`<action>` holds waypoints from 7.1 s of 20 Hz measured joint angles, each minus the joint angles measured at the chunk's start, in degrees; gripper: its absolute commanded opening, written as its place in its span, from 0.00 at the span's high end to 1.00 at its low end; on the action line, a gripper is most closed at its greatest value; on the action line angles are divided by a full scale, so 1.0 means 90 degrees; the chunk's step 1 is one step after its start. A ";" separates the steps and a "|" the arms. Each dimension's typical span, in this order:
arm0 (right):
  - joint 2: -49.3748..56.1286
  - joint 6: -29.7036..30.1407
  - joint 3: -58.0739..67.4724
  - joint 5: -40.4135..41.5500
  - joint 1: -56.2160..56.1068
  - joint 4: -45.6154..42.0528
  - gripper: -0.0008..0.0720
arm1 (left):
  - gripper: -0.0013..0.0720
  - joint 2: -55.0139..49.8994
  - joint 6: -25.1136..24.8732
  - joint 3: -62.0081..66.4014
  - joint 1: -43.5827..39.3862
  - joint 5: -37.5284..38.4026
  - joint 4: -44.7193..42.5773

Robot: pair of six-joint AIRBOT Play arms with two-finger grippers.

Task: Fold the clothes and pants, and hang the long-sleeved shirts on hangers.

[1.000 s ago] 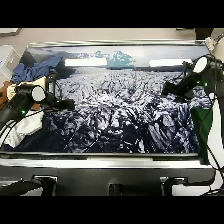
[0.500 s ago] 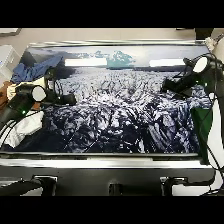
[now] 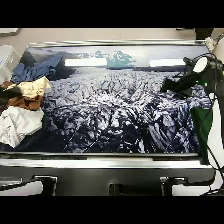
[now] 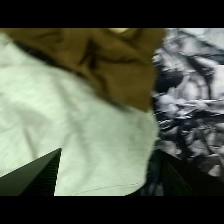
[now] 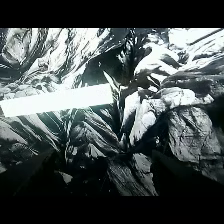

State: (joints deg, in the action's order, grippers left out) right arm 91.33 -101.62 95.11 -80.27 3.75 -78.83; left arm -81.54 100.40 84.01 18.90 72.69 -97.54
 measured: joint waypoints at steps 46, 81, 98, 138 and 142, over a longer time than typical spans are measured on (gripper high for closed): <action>-0.0039 0.0818 0.0000 -0.2664 0.0000 -0.1256 0.06 | 0.01 -0.0631 -0.0886 -0.0240 -0.5994 -0.2217 0.3497; 0.0763 0.2045 -0.2200 0.1212 -0.0680 0.3832 0.93 | 0.95 -0.0350 -0.2518 -0.2912 -0.2523 -0.2144 0.6516; -0.3978 0.2917 0.1974 0.2380 0.0265 0.1938 0.92 | 0.95 0.3400 -0.3954 0.1574 -0.3310 -0.5467 0.6564; -0.0117 0.1775 -0.4925 0.0845 0.0032 0.3694 0.92 | 0.95 0.1292 -0.1338 -0.3422 -0.2251 -0.2300 0.4466; -0.0350 0.1749 -0.4265 0.0940 -0.0355 0.3638 0.92 | 0.95 0.1457 -0.1644 -0.3135 -0.2144 -0.2280 0.4481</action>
State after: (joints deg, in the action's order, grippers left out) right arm 88.18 -85.89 56.73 -71.81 0.56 -46.09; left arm -68.42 85.60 55.79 -0.40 52.16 -57.21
